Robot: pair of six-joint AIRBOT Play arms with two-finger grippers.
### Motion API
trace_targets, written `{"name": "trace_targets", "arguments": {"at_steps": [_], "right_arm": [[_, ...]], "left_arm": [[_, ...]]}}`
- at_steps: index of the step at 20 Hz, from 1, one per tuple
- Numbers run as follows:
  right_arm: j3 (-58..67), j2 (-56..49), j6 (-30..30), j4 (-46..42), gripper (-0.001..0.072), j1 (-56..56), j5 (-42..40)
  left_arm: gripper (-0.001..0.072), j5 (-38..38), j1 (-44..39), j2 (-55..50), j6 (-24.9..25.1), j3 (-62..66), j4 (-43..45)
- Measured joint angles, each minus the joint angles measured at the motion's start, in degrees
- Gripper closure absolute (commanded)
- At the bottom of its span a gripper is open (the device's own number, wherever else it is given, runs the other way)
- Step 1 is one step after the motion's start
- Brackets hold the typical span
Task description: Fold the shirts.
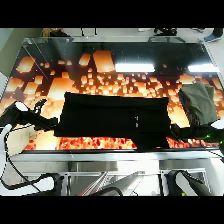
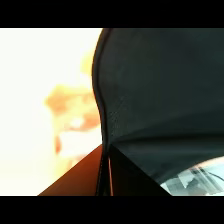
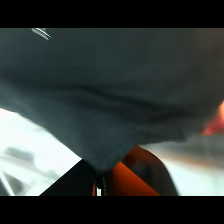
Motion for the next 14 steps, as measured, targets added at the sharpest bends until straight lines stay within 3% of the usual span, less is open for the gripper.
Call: {"name": "trace_targets", "arguments": {"at_steps": [5, 14], "right_arm": [[6.6, -7.5, -7.9, 12.5, 0.068, 0.0, -6.7], [25.2, -30.4, -14.3, 16.5, 0.0679, 2.2, -11.9]], "left_arm": [[0.0693, 1.1, -3.5, -0.4, 0.0, 8.5, -4.4], [0.0693, 1.7, -8.5, -16.0, -3.1, 33.1, -6.5]]}}
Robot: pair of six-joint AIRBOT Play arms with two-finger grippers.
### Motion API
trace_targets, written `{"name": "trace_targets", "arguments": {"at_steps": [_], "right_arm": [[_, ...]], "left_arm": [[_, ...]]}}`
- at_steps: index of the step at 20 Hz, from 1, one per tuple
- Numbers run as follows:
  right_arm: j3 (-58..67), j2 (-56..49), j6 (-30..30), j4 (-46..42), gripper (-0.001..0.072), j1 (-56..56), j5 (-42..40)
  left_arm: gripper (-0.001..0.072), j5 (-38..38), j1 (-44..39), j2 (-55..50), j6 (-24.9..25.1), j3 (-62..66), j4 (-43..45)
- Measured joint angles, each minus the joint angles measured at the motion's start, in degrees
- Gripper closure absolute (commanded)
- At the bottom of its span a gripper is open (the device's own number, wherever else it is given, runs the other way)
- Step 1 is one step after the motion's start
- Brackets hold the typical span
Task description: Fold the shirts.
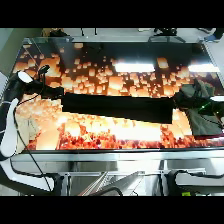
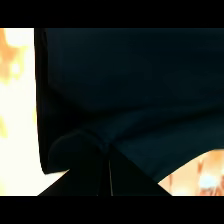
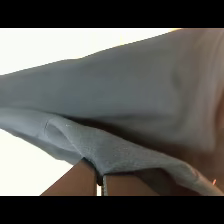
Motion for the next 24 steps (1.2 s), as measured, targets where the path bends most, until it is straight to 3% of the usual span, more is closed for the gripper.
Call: {"name": "trace_targets", "arguments": {"at_steps": [4, 5, 6, 7, 8, 9, 10, 11, 12, 18, 24], "right_arm": [[1.7, -6.3, -2.6, 0.2, 0.0643, 1.6, -2.1], [1.8, -7.3, -3.1, 0.2, 0.0496, 1.7, -2.4], [2.0, -8.0, -3.7, 0.2, 0.0379, 1.8, -2.6], [2.3, -8.4, -4.1, 0.2, 0.0345, 1.9, -2.8], [2.7, -8.6, -4.5, 0.2, 0.0315, 1.7, -2.8], [3.5, -8.5, -4.8, 0.0, 0.0314, 1.4, -2.5], [4.4, -8.1, -4.9, -0.4, 0.022, 0.8, -2.1], [5.5, -7.4, -4.9, -1.3, 0.0044, 0.0, -1.7], [6.5, -6.8, -4.5, -2.7, 0.0022, -0.8, -1.3], [9.0, -7.7, 1.4, -11.6, 0.0021, -3.2, 1.2], [9.5, -13.2, 1.1, -11.6, 0.0026, -0.9, 3.6]], "left_arm": [[0.069, -0.2, -0.4, -8.0, -1.4, 6.3, 0.0], [0.0689, -0.2, -0.5, -9.7, -1.6, 7.5, -0.1], [0.0614, -0.3, -0.5, -11.2, -1.8, 8.5, -0.1], [0.0239, -0.8, -0.5, -12.3, -1.9, 9.2, -0.1], [0.0, -1.6, -0.5, -13.2, -2.0, 10.0, -0.1], [-0.0001, -2.3, -0.4, -13.7, -2.1, 10.9, -0.1], [-0.0001, -3.8, -0.2, -14.2, -2.4, 12.1, -0.1], [-0.0001, -5.4, 0.2, -14.5, -2.4, 13.5, -0.1], [-0.0001, -7.2, 0.7, -14.7, -2.4, 15.4, -0.1], [-0.0001, -18.0, 1.6, -15.1, -5.4, 26.5, -0.6], [0.0, -20.8, -3.1, -15.1, -7.3, 29.9, -0.8]]}}
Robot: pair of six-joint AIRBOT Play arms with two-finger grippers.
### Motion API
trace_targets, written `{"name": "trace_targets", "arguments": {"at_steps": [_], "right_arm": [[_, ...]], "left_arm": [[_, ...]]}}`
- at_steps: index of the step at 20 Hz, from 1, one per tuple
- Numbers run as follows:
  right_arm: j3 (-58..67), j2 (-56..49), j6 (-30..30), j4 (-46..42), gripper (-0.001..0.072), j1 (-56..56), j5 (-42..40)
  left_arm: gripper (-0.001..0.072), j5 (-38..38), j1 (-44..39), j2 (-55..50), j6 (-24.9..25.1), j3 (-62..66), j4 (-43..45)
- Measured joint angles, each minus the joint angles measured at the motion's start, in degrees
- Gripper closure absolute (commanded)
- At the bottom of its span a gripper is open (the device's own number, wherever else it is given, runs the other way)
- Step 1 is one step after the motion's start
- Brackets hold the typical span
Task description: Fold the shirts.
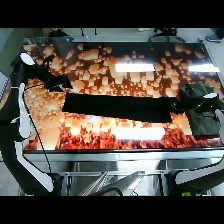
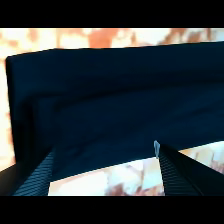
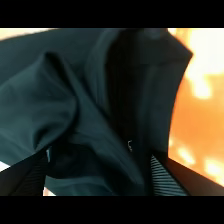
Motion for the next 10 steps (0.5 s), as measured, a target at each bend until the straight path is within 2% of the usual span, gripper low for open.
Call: {"name": "trace_targets", "arguments": {"at_steps": [1, 2, 3, 4, 5, 6, 7, 10], "right_arm": [[0.0, -0.6, -0.7, 0.9, 0.0105, 0.2, 0.5], [0.0, -1.1, -1.3, 1.1, 0.0325, 0.4, 0.5], [0.0, -1.6, -2.0, 0.9, 0.0493, 0.5, 0.1], [-0.1, -1.9, -2.7, 0.8, 0.0605, 0.6, -0.1], [-0.1, -2.0, -3.5, 1.5, 0.0679, 0.7, 0.1], [0.0, -2.1, -4.3, 2.4, 0.0679, 0.8, 0.1], [0.0, -2.2, -4.8, 2.7, 0.068, 0.8, 0.2], [0.2, -2.1, -5.6, 3.7, 0.068, 0.8, 0.5]], "left_arm": [[0.0, -0.2, -0.9, 0.0, -0.2, 0.2, -0.1], [0.0, -0.2, -1.9, 0.0, -0.4, 0.3, -0.1], [0.0001, -0.3, -2.9, 0.0, -0.5, 0.3, 0.0], [0.0032, -0.2, -4.0, 0.0, -0.7, 0.4, 0.0], [0.0234, 0.1, -5.2, 0.0, -0.9, 0.4, 0.0], [0.0487, 0.6, -6.4, 0.0, -1.0, 0.4, 0.0], [0.069, 1.4, -7.9, 0.0, -1.0, 0.4, 0.0], [0.0694, 3.8, -13.2, -0.8, -1.1, 0.4, 0.0]]}}
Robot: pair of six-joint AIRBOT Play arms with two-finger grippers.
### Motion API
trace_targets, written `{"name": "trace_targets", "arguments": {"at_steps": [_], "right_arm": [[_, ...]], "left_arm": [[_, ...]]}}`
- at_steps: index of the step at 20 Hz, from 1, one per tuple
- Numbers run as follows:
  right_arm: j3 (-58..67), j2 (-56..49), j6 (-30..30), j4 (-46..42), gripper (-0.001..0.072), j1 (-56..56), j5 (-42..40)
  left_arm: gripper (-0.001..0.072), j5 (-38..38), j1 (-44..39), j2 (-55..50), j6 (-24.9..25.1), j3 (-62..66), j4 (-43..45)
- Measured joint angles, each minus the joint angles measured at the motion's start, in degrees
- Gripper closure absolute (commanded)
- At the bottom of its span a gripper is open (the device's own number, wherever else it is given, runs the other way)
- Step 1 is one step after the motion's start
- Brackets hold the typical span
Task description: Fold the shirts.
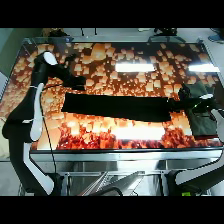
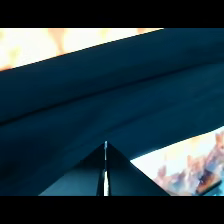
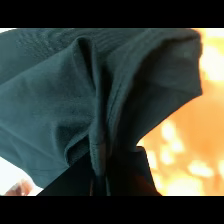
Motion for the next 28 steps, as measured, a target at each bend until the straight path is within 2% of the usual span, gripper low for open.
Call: {"name": "trace_targets", "arguments": {"at_steps": [5, 11, 17, 20, 24, 28], "right_arm": [[5.3, 2.8, -0.3, 4.1, 0.068, 0.0, 6.1], [20.6, 6.6, 7.2, 11.5, 0.068, 0.0, 19.1], [29.6, 8.7, 12.1, 18.0, 0.068, 0.2, 23.9], [30.1, 9.0, 12.9, 15.3, 0.068, 1.5, 24.2], [28.9, 9.2, 14.1, 10.4, 0.0679, 7.7, 23.2], [28.5, 8.8, 15.5, 8.7, 0.0679, 19.5, 14.3]], "left_arm": [[0.0694, 4.5, -10.1, -5.2, -1.9, 0.0, 0.0], [0.0694, 18.3, -22.1, -12.2, -4.7, 0.0, -4.2], [0.0693, 28.9, -28.6, -14.7, -5.3, 0.0, -11.8], [0.0693, 27.3, -27.0, -11.6, -4.7, 0.0, -15.2], [0.0693, 16.0, -19.1, -0.5, -0.7, 0.1, -17.0], [0.0693, 7.2, -8.2, 15.0, 1.2, 0.1, -17.6]]}}
